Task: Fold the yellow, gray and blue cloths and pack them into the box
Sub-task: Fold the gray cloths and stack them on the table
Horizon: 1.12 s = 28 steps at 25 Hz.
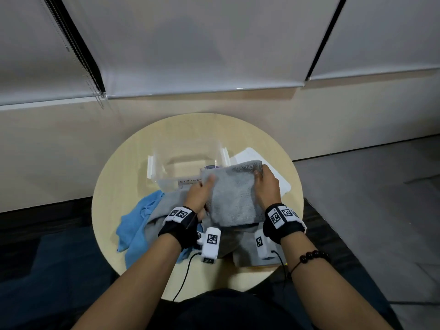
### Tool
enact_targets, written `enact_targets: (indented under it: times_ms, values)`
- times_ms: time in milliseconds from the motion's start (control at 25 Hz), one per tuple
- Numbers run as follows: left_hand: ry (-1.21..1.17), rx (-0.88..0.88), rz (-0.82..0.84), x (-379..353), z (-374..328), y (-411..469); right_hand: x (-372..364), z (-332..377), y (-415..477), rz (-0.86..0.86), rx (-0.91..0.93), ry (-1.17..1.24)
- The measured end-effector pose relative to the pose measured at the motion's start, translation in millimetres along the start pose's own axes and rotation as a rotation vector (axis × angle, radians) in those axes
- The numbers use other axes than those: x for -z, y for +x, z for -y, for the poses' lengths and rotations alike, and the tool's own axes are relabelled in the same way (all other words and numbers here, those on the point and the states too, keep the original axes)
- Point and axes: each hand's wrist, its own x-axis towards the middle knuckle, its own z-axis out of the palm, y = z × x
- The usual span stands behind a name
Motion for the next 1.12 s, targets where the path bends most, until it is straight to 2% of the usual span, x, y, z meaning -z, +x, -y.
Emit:
enact_targets:
  times_ms: [40, 120, 200, 280, 360, 520, 680, 800, 920, 1000, 1120]
  values:
    - [-0.107, 0.068, 0.106, -9.8, 7.8, -3.4, 6.2, -8.2, 2.1, 0.003, -0.028, 0.002]
    - [-0.044, 0.029, 0.171, -28.2, 21.8, -5.2, 20.8, -25.2, 5.0, 0.025, -0.099, 0.062]
    - [0.197, -0.130, 0.101, -45.1, 29.7, -5.6, 34.1, -40.1, 3.2, 0.086, -0.160, 0.129]
    - [0.335, -0.225, 0.030, -60.1, 36.4, -4.1, 41.5, -57.2, 0.2, 0.169, -0.177, 0.076]
    - [0.420, -0.229, -0.004, -73.6, 48.6, -3.6, 43.1, -75.3, -2.2, 0.192, -0.163, -0.053]
    - [0.589, -0.178, 0.003, -95.1, 82.6, -2.4, 49.1, -102.8, -11.3, 0.205, -0.202, -0.150]
    - [0.496, -0.101, 0.029, -101.4, 108.0, 1.1, 50.7, -125.9, -13.5, 0.274, -0.221, -0.201]
    - [0.448, -0.045, 0.067, -92.1, 115.8, 2.7, 48.1, -138.6, -14.4, 0.381, -0.305, -0.194]
    - [0.492, -0.045, 0.057, -81.5, 119.0, 3.8, 44.0, -153.3, -21.3, 0.483, -0.356, -0.247]
    - [0.612, -0.093, 0.067, -71.7, 120.4, 5.9, 41.3, -158.6, -24.1, 0.482, -0.352, -0.274]
    - [0.998, -0.123, 0.169, -53.9, 121.7, 8.6, 42.3, -159.9, -21.8, 0.429, -0.386, -0.280]
